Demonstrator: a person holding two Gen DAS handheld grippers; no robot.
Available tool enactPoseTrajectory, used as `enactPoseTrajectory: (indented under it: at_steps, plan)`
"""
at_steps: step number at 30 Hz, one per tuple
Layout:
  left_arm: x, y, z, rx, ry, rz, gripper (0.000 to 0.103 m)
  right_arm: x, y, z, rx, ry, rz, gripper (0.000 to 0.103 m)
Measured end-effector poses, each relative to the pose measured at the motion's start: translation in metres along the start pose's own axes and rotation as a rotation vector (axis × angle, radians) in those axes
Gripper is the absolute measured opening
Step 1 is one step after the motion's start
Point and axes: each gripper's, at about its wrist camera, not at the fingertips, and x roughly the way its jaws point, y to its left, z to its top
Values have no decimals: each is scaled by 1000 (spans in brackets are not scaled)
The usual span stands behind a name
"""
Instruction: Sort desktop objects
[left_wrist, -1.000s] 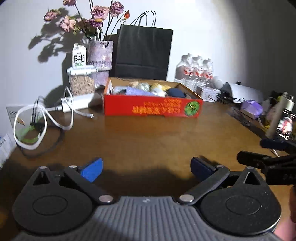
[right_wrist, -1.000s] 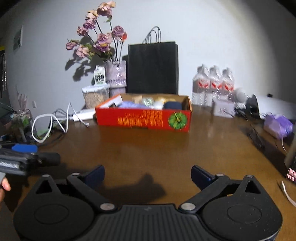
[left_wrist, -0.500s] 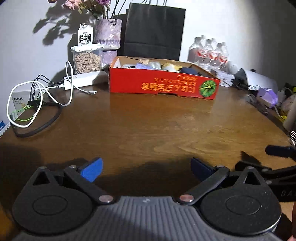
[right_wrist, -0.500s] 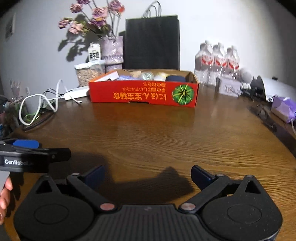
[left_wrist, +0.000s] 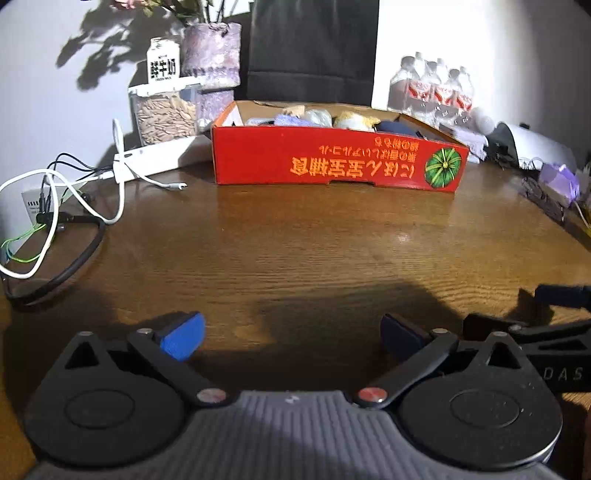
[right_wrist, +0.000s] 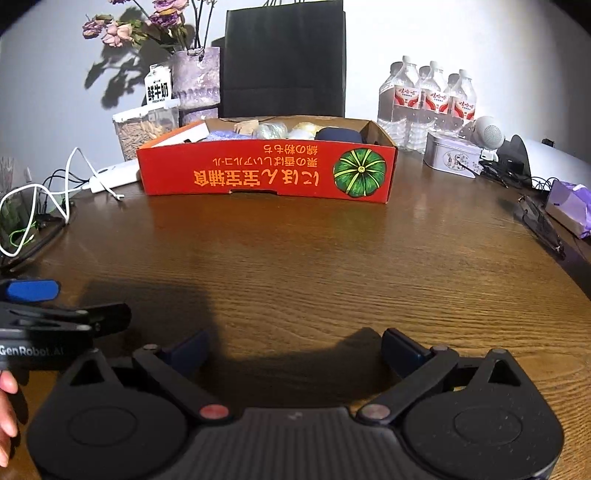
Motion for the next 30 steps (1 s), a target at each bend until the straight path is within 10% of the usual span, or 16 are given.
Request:
enactPoseTrajectory:
  at_steps: [30]
  plan:
    - [3, -3, 2, 8, 12, 34, 103, 5, 0, 3, -8, 5, 10, 103]
